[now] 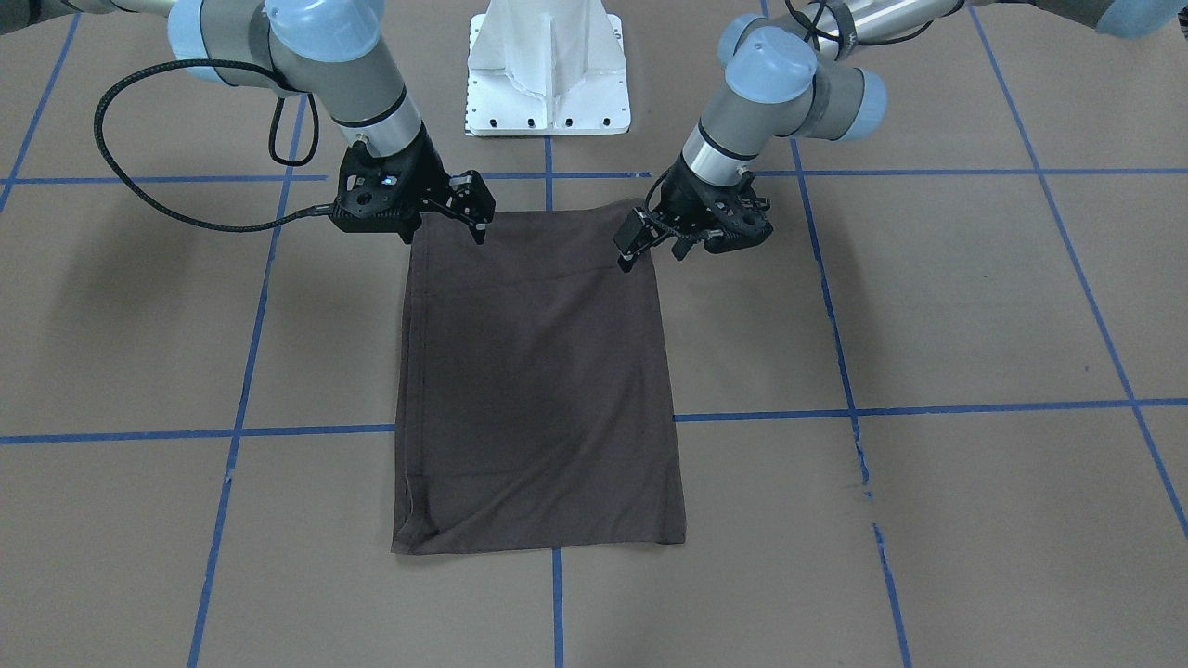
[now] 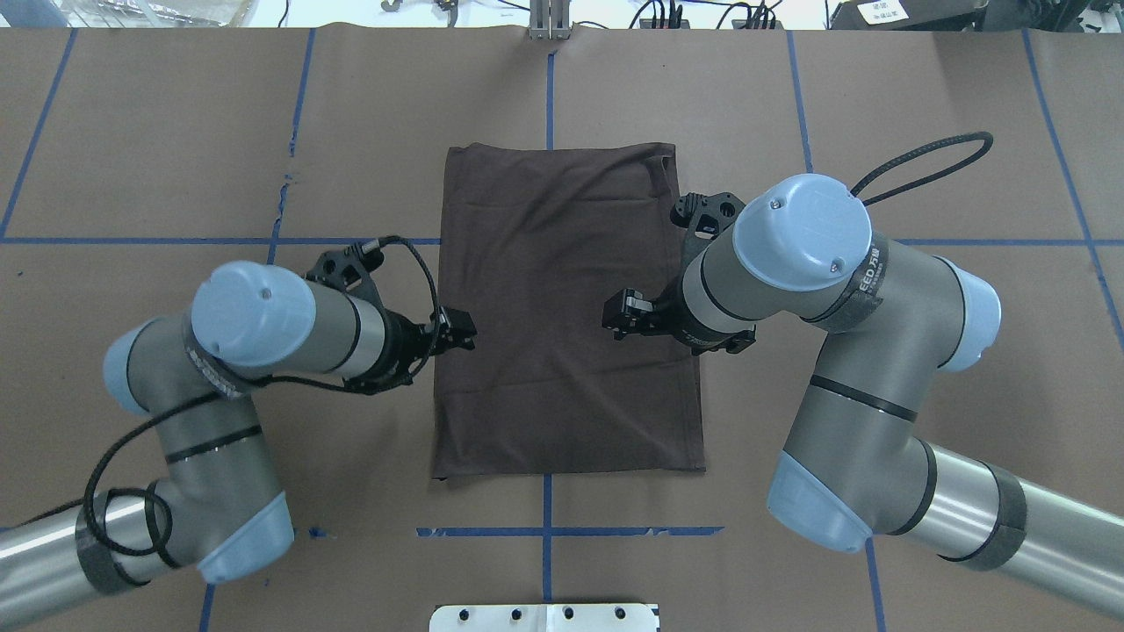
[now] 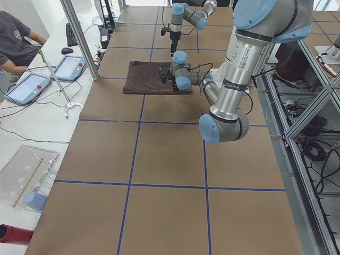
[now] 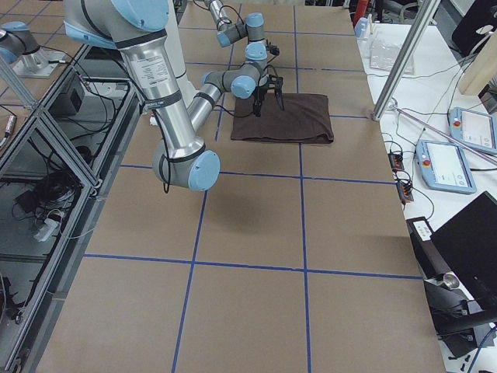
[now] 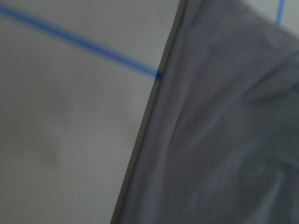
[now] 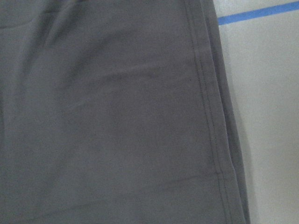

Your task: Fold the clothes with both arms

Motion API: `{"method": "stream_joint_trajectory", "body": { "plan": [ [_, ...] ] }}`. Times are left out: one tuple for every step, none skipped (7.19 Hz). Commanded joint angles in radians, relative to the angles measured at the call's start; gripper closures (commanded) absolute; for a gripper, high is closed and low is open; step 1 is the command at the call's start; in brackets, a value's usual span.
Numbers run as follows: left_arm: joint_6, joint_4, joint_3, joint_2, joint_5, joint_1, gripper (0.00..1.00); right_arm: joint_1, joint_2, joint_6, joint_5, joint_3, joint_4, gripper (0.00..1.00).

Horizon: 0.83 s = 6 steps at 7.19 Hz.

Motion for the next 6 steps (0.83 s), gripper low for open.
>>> {"method": "stream_joint_trajectory", "body": {
  "plan": [
    [-0.168, 0.052, -0.059, 0.045, 0.073, 0.124, 0.00, -0.004, 0.000, 0.018, 0.012, 0.013, -0.002, 0.00],
    [-0.214, 0.081, -0.059, 0.042, 0.076, 0.149, 0.00, -0.004, 0.000, 0.018, 0.012, 0.013, -0.003, 0.00],
    [-0.237, 0.085, -0.059, 0.040, 0.093, 0.154, 0.02, -0.004, 0.000, 0.018, 0.012, 0.011, -0.005, 0.00],
    [-0.245, 0.086, -0.058, 0.039, 0.094, 0.154, 0.06, -0.004, 0.000, 0.018, 0.011, 0.011, -0.006, 0.00],
    [-0.254, 0.100, -0.058, 0.034, 0.095, 0.154, 0.09, -0.004, 0.000, 0.018, 0.011, 0.013, -0.006, 0.00],
    [-0.256, 0.118, -0.058, 0.027, 0.095, 0.160, 0.11, -0.004, -0.002, 0.018, 0.011, 0.013, -0.008, 0.00]
  ]
}}
